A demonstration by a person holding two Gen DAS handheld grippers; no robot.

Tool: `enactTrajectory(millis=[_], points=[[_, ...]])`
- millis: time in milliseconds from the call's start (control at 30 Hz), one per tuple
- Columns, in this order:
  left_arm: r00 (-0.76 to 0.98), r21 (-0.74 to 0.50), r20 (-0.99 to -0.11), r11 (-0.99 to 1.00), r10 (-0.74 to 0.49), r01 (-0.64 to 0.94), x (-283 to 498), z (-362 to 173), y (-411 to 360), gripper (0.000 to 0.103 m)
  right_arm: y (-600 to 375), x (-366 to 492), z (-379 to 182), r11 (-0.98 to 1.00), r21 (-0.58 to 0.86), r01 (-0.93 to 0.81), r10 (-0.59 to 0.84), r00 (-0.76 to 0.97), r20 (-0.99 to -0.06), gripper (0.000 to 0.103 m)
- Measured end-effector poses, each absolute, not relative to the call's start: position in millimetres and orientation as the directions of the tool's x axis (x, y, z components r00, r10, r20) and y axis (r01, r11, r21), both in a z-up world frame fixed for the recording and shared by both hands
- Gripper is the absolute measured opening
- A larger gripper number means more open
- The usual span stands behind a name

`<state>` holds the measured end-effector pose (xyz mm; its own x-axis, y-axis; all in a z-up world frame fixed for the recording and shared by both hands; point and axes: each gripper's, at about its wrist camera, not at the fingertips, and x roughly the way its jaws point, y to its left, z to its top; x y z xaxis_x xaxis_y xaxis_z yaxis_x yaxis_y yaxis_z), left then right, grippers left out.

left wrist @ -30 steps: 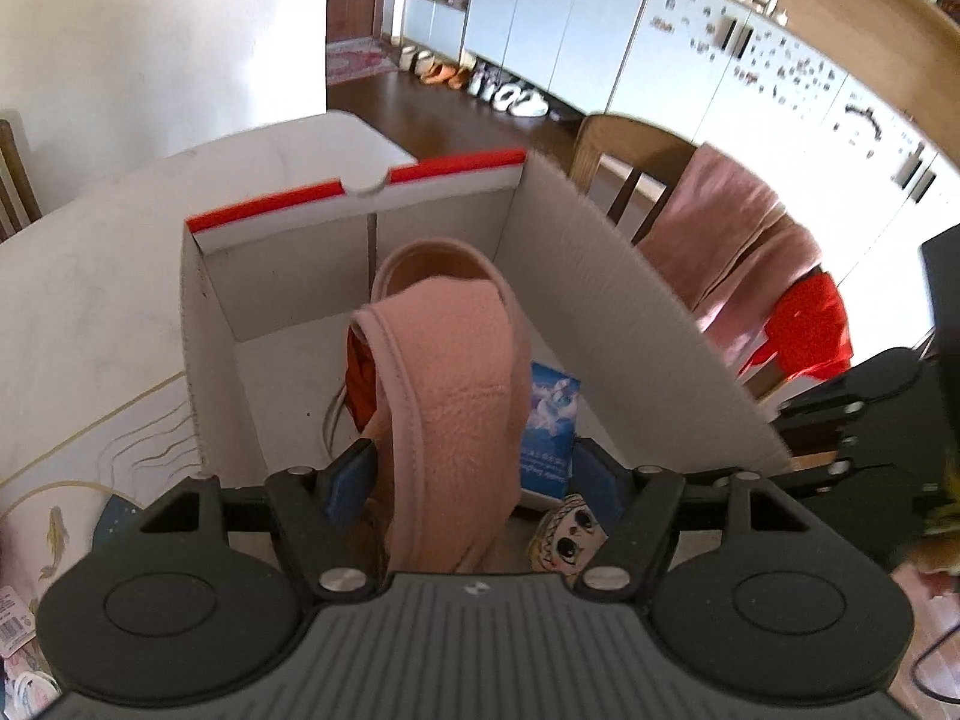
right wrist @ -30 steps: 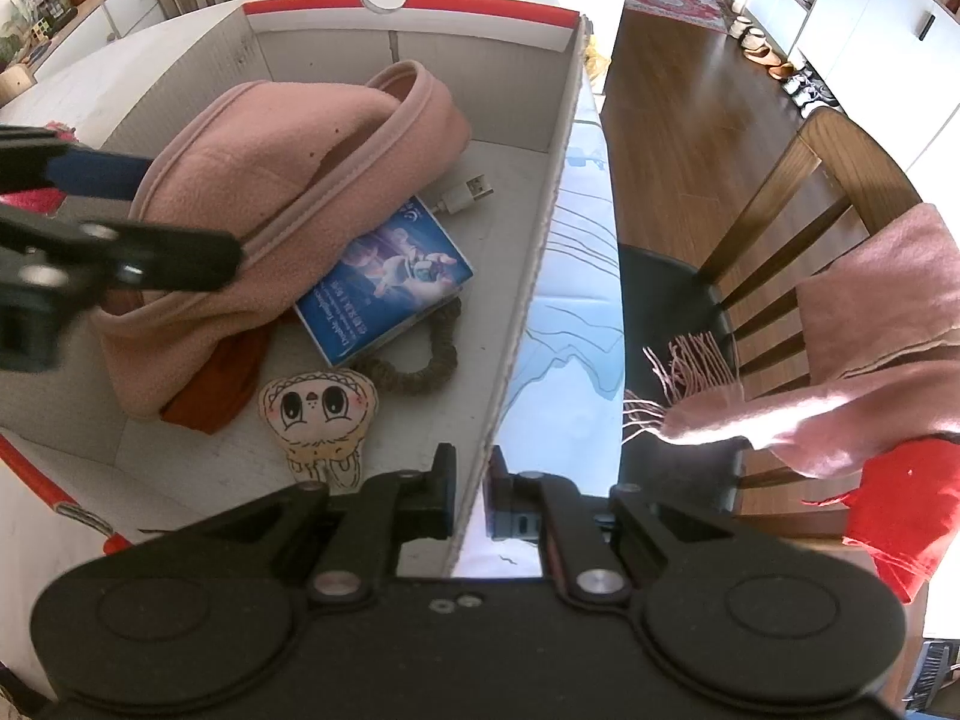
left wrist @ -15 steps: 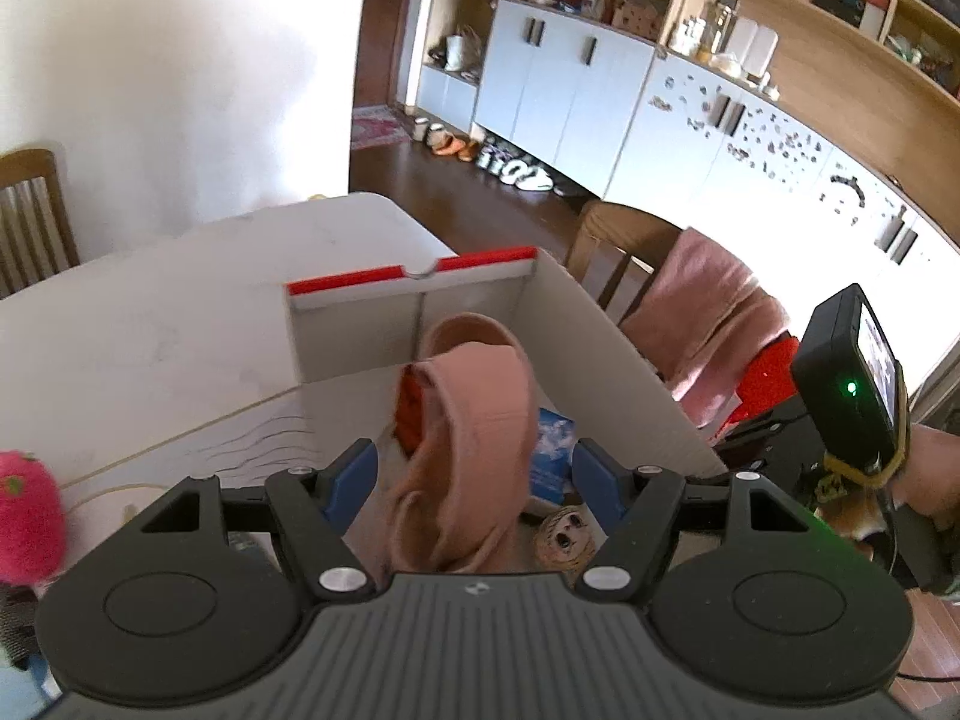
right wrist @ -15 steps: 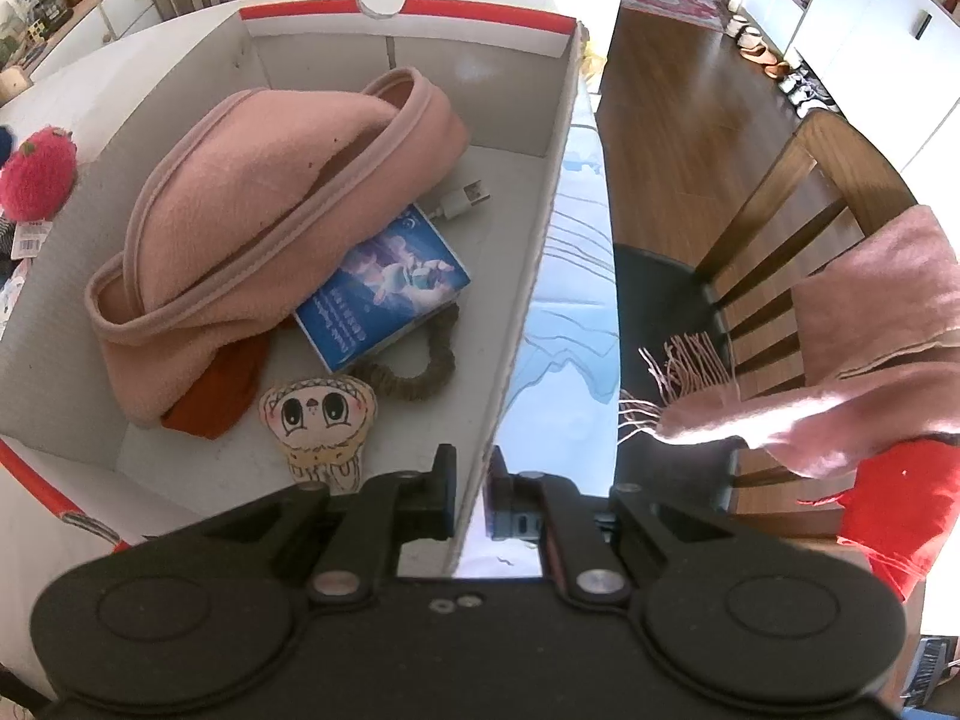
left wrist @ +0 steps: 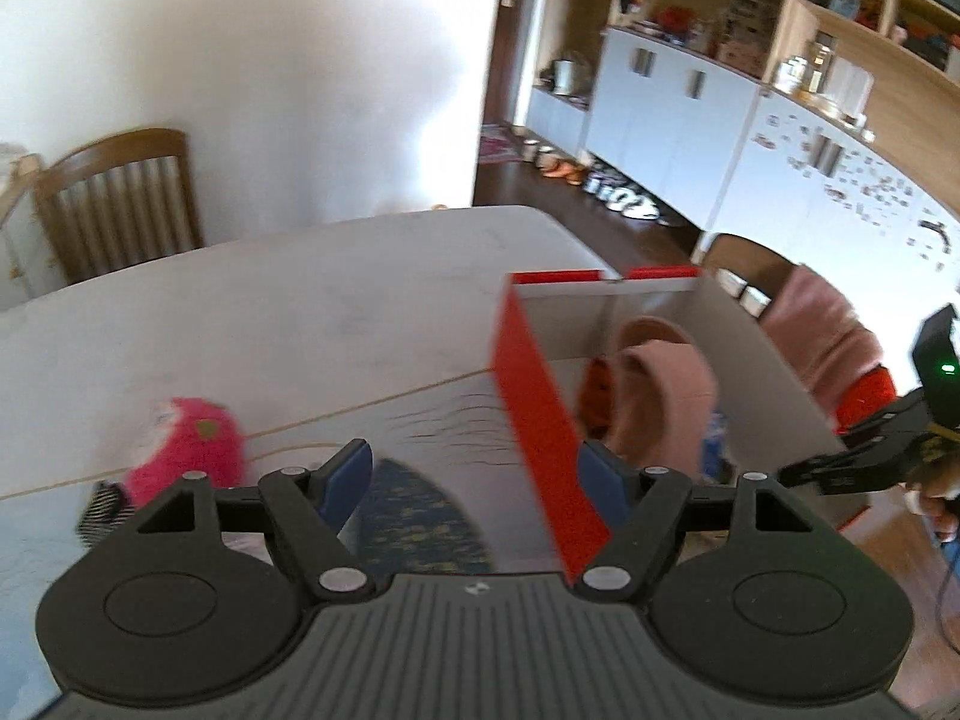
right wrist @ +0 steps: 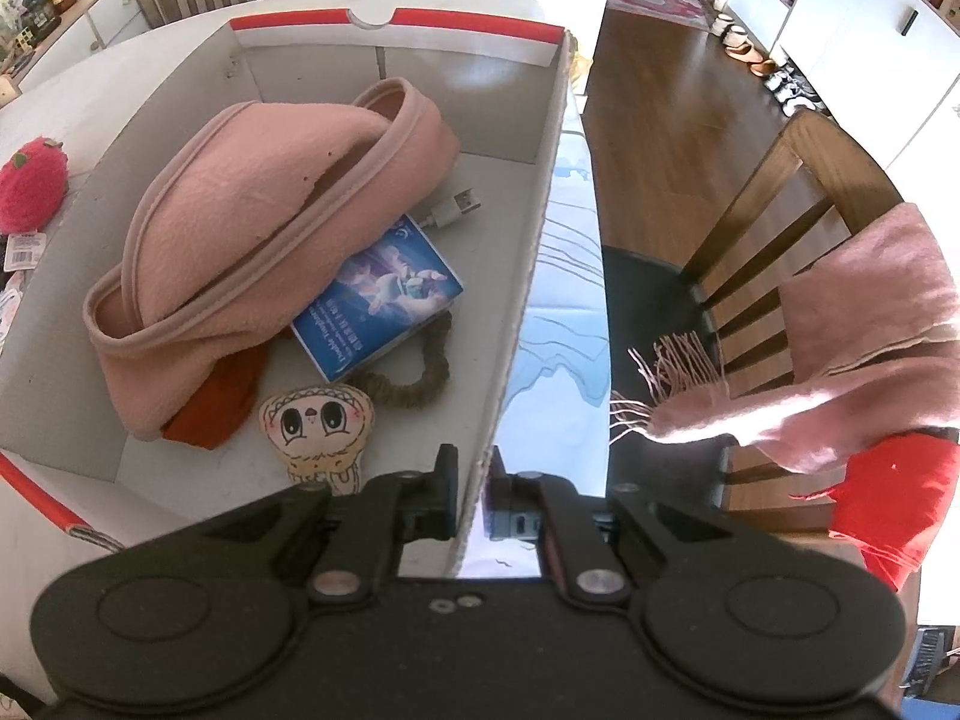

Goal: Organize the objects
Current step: 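Withdraw the left tool from the box back toward the pile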

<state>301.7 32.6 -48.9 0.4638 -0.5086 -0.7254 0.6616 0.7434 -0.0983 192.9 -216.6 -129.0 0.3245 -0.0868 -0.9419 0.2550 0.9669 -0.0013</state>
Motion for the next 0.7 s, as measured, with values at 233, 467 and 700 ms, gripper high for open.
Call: enactTrajectory(millis=[233, 467, 700], points=[[0.541, -0.059, -0.723, 0.818, -0.431, 0.573, 333.4, -53.4, 70.1, 0.081, -213.7, 193.5, -124.1, 0.965, -0.015, 0.261, -0.101, 0.318, -0.943, 0.006], [0.583, -0.022, -0.724, 0.857, -0.369, 0.516, 364.8, -61.2, 93.6, 0.090, -213.6, 193.8, -120.3, 0.963, -0.019, 0.269, -0.105, 0.309, -0.945, 0.005], [0.612, 0.058, -0.715, 0.843, -0.338, 0.534, 387.9, -69.3, 98.8, 0.103, -213.1, 196.0, -120.6, 0.960, -0.024, 0.277, -0.110, 0.298, -0.948, 0.005]])
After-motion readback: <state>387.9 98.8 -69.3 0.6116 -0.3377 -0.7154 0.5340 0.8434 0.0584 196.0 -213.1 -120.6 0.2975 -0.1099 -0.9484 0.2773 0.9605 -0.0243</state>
